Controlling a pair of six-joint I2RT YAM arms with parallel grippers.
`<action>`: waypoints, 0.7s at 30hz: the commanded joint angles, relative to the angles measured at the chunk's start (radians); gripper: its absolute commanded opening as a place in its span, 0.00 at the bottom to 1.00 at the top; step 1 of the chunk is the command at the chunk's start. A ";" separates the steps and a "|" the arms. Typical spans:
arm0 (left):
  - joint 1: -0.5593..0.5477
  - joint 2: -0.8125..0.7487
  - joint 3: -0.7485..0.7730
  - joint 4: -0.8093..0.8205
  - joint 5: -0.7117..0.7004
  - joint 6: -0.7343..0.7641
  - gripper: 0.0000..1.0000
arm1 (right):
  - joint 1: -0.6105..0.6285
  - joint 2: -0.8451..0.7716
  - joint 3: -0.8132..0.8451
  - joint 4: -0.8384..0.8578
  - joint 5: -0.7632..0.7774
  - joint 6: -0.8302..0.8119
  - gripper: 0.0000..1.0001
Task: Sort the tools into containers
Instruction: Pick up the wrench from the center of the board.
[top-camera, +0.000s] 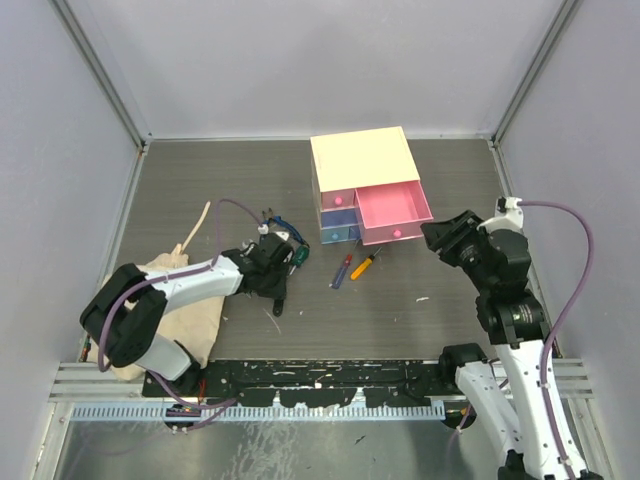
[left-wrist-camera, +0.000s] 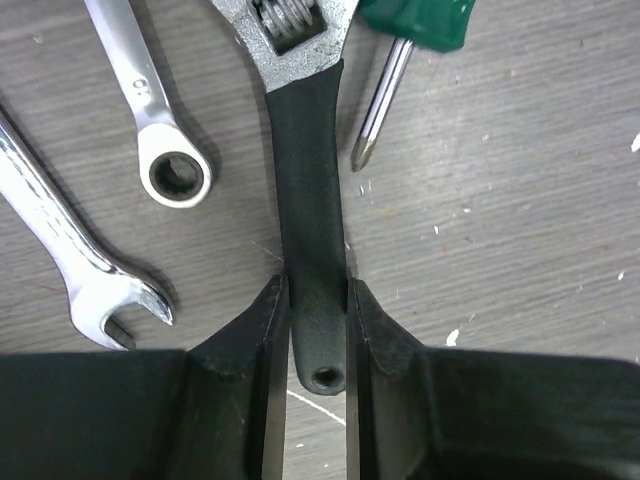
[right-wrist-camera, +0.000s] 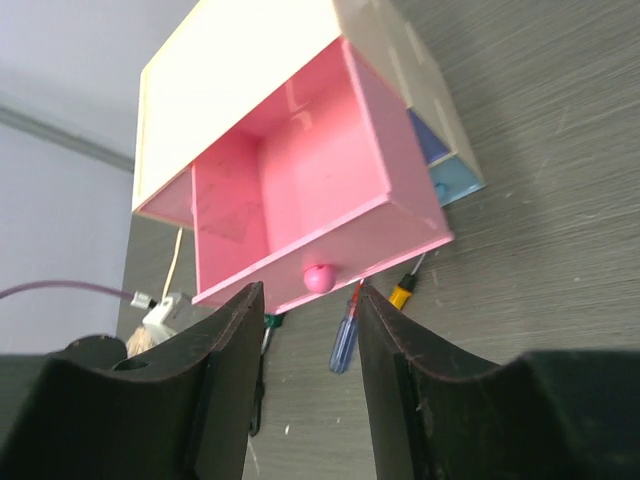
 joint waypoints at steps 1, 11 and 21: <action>-0.005 -0.063 -0.028 0.032 0.072 -0.051 0.13 | 0.106 0.053 0.060 0.051 0.008 -0.003 0.47; -0.004 -0.134 -0.079 0.081 0.105 -0.097 0.13 | 0.864 0.416 0.124 0.209 0.558 0.055 0.47; -0.003 -0.295 -0.201 0.162 0.131 -0.158 0.12 | 0.918 0.742 0.090 0.433 0.495 0.207 0.46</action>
